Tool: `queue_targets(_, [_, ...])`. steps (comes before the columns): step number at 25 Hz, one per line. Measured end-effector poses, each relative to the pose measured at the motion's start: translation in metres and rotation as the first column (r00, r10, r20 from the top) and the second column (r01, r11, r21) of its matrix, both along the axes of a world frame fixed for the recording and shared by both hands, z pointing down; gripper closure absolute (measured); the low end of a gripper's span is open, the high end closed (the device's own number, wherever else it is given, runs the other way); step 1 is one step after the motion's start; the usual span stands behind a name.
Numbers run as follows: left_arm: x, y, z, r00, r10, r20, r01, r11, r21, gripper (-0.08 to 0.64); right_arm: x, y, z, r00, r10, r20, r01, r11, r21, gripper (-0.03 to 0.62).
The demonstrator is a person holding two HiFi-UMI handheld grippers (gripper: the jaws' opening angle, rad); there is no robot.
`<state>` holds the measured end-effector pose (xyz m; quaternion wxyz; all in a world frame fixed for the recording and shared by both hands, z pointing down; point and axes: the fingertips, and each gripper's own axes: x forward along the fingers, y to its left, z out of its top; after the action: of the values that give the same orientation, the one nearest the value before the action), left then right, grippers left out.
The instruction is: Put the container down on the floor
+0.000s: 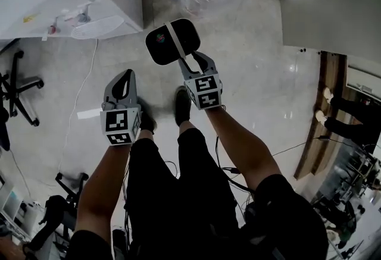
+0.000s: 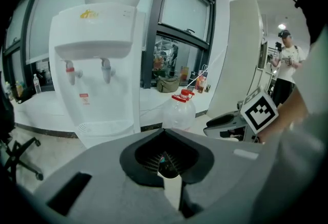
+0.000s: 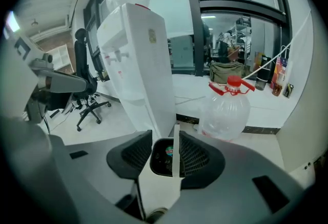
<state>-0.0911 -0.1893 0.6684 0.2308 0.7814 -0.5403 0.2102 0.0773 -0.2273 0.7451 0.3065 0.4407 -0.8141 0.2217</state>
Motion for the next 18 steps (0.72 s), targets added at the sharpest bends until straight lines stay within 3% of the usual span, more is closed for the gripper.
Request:
queue_targets(8, [-0.021, 0.030, -0.083, 0.998, -0.060, -0.033, 0.061, 0.998, 0.023, 0.548, -0.018, 0.024, -0.103, 0.998, -0.041, 0.049, 0.040, 0.999, 0.019, 0.479])
queue_targets(13, [-0.008, 0.040, -0.138, 0.996, -0.050, -0.070, 0.056, 0.995, 0.082, 0.548, -0.017, 0.027, -0.175, 0.996, -0.055, 0.065, 0.047, 0.993, 0.112, 0.526])
queue_targets(18, [-0.015, 0.042, -0.187, 0.994, -0.060, -0.092, 0.070, 0.991, 0.115, 0.549, -0.028, 0.022, -0.243, 0.987, -0.042, 0.152, 0.015, 0.985, 0.174, 0.531])
